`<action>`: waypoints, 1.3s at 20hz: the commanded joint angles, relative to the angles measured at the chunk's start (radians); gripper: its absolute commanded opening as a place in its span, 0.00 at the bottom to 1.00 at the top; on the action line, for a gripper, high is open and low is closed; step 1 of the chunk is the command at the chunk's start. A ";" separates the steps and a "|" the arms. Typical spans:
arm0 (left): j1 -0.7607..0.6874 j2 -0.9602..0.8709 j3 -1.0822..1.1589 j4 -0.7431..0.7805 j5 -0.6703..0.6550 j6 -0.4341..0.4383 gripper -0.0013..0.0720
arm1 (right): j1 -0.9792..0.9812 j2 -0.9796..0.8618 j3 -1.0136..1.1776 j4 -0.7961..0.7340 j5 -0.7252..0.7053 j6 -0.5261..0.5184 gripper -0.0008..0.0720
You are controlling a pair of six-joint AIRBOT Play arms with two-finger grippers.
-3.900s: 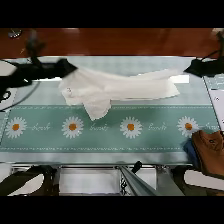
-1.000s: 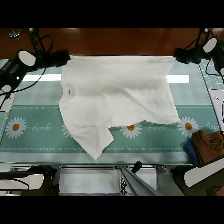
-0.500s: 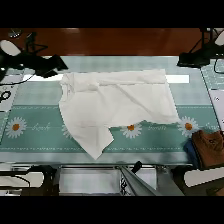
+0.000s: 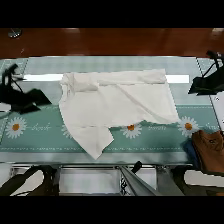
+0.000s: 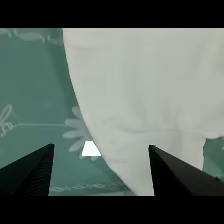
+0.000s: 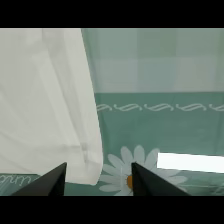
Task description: Fold the shirts.
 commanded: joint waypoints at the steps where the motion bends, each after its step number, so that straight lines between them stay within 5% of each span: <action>1: 0.013 0.172 -0.335 -0.098 0.088 0.028 1.00 | -0.033 0.038 -0.138 0.071 -0.038 -0.030 0.69; 7: -0.016 0.207 -0.606 -0.169 0.238 0.024 1.00 | -0.034 0.038 -0.170 0.160 -0.106 -0.064 0.69; 15: -0.161 0.179 -0.629 -0.283 0.526 0.024 0.99 | -0.034 0.038 -0.170 0.161 -0.114 -0.068 0.69; 17: -0.193 0.138 -0.629 -0.303 0.552 0.024 0.78 | -0.034 0.038 -0.170 0.161 -0.114 -0.068 0.69; 19: -0.230 0.089 -0.629 -0.342 0.597 0.024 0.73 | -0.034 0.038 -0.170 0.161 -0.111 -0.067 0.69; 20: -0.247 0.061 -0.629 -0.366 0.622 0.024 0.51 | -0.034 0.038 -0.170 0.160 -0.109 -0.067 0.69; 21: -0.258 0.038 -0.629 -0.383 0.639 0.024 0.14 | -0.034 0.038 -0.170 0.159 -0.099 -0.067 0.69; 22: -0.264 0.021 -0.629 -0.389 0.644 0.028 0.05 | -0.035 0.038 -0.170 0.154 -0.083 -0.069 0.69; 26: -0.264 0.017 -0.629 -0.388 0.610 0.102 0.05 | -0.067 0.041 -0.244 0.152 -0.054 -0.119 0.69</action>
